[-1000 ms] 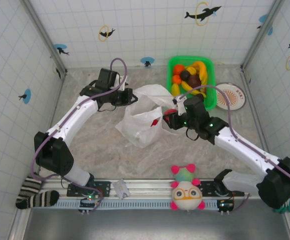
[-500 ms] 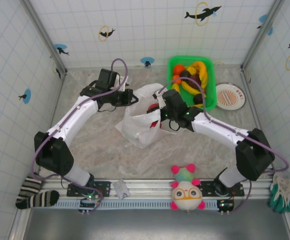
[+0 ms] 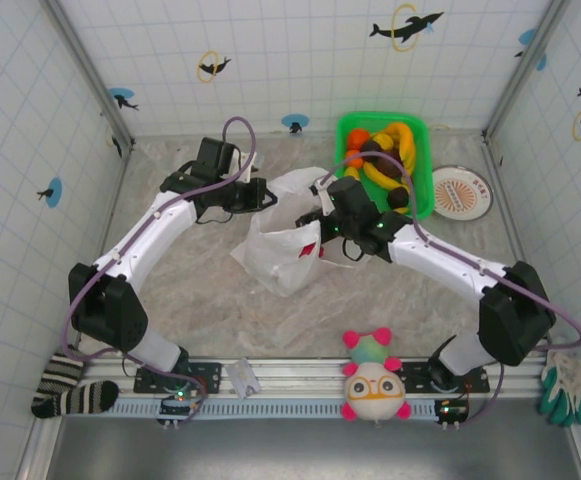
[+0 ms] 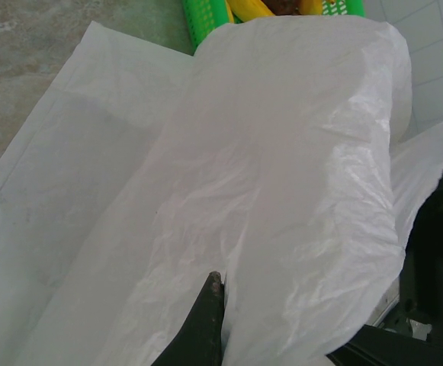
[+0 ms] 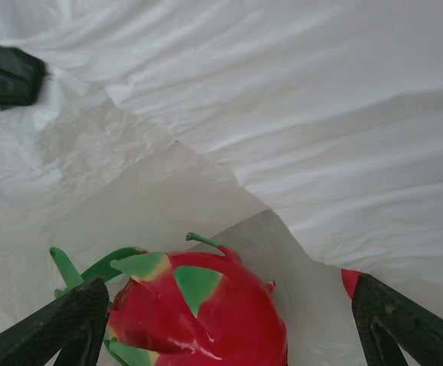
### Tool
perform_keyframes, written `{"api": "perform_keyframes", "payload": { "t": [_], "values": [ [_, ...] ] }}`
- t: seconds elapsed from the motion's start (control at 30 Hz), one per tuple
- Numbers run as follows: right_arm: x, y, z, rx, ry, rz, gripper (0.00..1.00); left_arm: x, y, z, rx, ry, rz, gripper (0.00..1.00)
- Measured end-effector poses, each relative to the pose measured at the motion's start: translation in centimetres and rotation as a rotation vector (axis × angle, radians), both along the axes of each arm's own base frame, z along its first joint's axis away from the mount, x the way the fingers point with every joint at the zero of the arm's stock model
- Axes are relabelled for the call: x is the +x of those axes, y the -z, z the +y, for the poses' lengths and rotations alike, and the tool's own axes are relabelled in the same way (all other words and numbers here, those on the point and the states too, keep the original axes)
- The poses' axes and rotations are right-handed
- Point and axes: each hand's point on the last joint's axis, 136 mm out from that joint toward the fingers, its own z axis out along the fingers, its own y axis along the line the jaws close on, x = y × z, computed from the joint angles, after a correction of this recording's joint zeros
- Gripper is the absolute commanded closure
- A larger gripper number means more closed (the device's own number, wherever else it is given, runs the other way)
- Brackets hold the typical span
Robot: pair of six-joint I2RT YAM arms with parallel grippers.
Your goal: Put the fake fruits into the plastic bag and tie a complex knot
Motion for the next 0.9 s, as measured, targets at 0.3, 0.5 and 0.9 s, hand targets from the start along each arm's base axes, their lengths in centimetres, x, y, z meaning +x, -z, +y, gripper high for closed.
{"api": "perform_keyframes", "payload": {
  "t": [0.3, 0.5, 0.9],
  "values": [
    [-2.3, -0.4, -2.5, -0.002, 0.013, -0.012, 0.26, 0.1, 0.1, 0.1, 0.008, -0.008, -0.004, 0.93],
    [-3.9, 1.4, -4.1, -0.027, 0.014, 0.009, 0.33, 0.2, 0.1, 0.2, 0.013, -0.012, -0.005, 0.93],
    [-6.6, -0.6, -7.3, -0.033, 0.012, -0.068, 0.40, 0.3, 0.2, 0.3, 0.018, -0.018, -0.008, 0.93]
  ]
}}
